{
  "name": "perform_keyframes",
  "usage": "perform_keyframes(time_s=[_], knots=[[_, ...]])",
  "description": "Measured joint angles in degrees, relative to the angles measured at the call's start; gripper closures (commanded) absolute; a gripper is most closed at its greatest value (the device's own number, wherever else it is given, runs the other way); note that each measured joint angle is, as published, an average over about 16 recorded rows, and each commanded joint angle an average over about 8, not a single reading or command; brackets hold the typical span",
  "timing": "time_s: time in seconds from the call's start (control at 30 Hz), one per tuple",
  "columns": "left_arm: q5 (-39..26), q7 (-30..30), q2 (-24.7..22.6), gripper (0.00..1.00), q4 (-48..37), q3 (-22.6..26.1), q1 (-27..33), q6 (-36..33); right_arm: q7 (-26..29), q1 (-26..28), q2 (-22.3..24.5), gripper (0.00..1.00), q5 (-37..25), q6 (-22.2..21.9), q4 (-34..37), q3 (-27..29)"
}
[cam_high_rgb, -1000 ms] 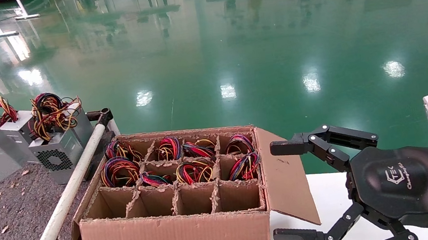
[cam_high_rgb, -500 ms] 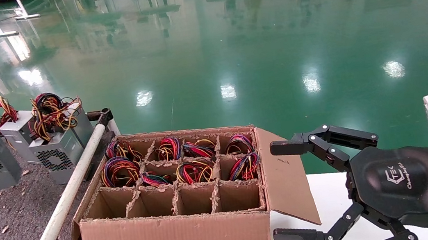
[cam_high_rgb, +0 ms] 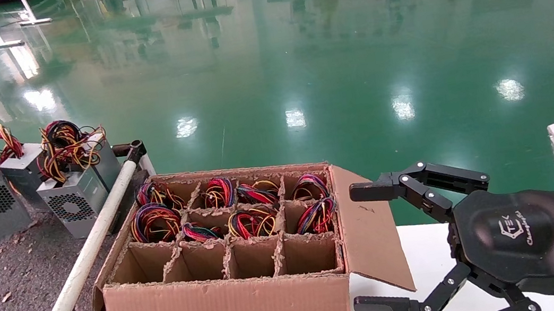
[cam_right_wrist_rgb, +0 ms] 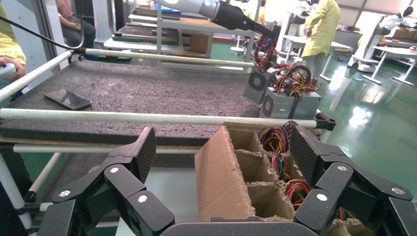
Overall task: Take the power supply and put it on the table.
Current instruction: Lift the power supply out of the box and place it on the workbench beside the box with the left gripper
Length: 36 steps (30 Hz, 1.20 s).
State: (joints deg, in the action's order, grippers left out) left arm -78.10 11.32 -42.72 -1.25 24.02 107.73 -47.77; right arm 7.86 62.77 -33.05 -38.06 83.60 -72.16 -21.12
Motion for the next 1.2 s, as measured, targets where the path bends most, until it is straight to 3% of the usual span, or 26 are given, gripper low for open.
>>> perform_keyframes(time_s=[0.53, 1.2], knots=[[0.09, 0.43, -2.08, 1.00, 0.99, -0.08, -0.90, -2.32, 0.00, 0.00, 0.00, 0.00, 0.00, 0.00, 0.00, -0.01], [-0.16, 0.64, -2.06, 1.00, 1.36, 0.08, -1.89, -11.52, -0.01, 0.00, 0.01, 0.00, 0.01, -0.01, 0.00, -0.01]])
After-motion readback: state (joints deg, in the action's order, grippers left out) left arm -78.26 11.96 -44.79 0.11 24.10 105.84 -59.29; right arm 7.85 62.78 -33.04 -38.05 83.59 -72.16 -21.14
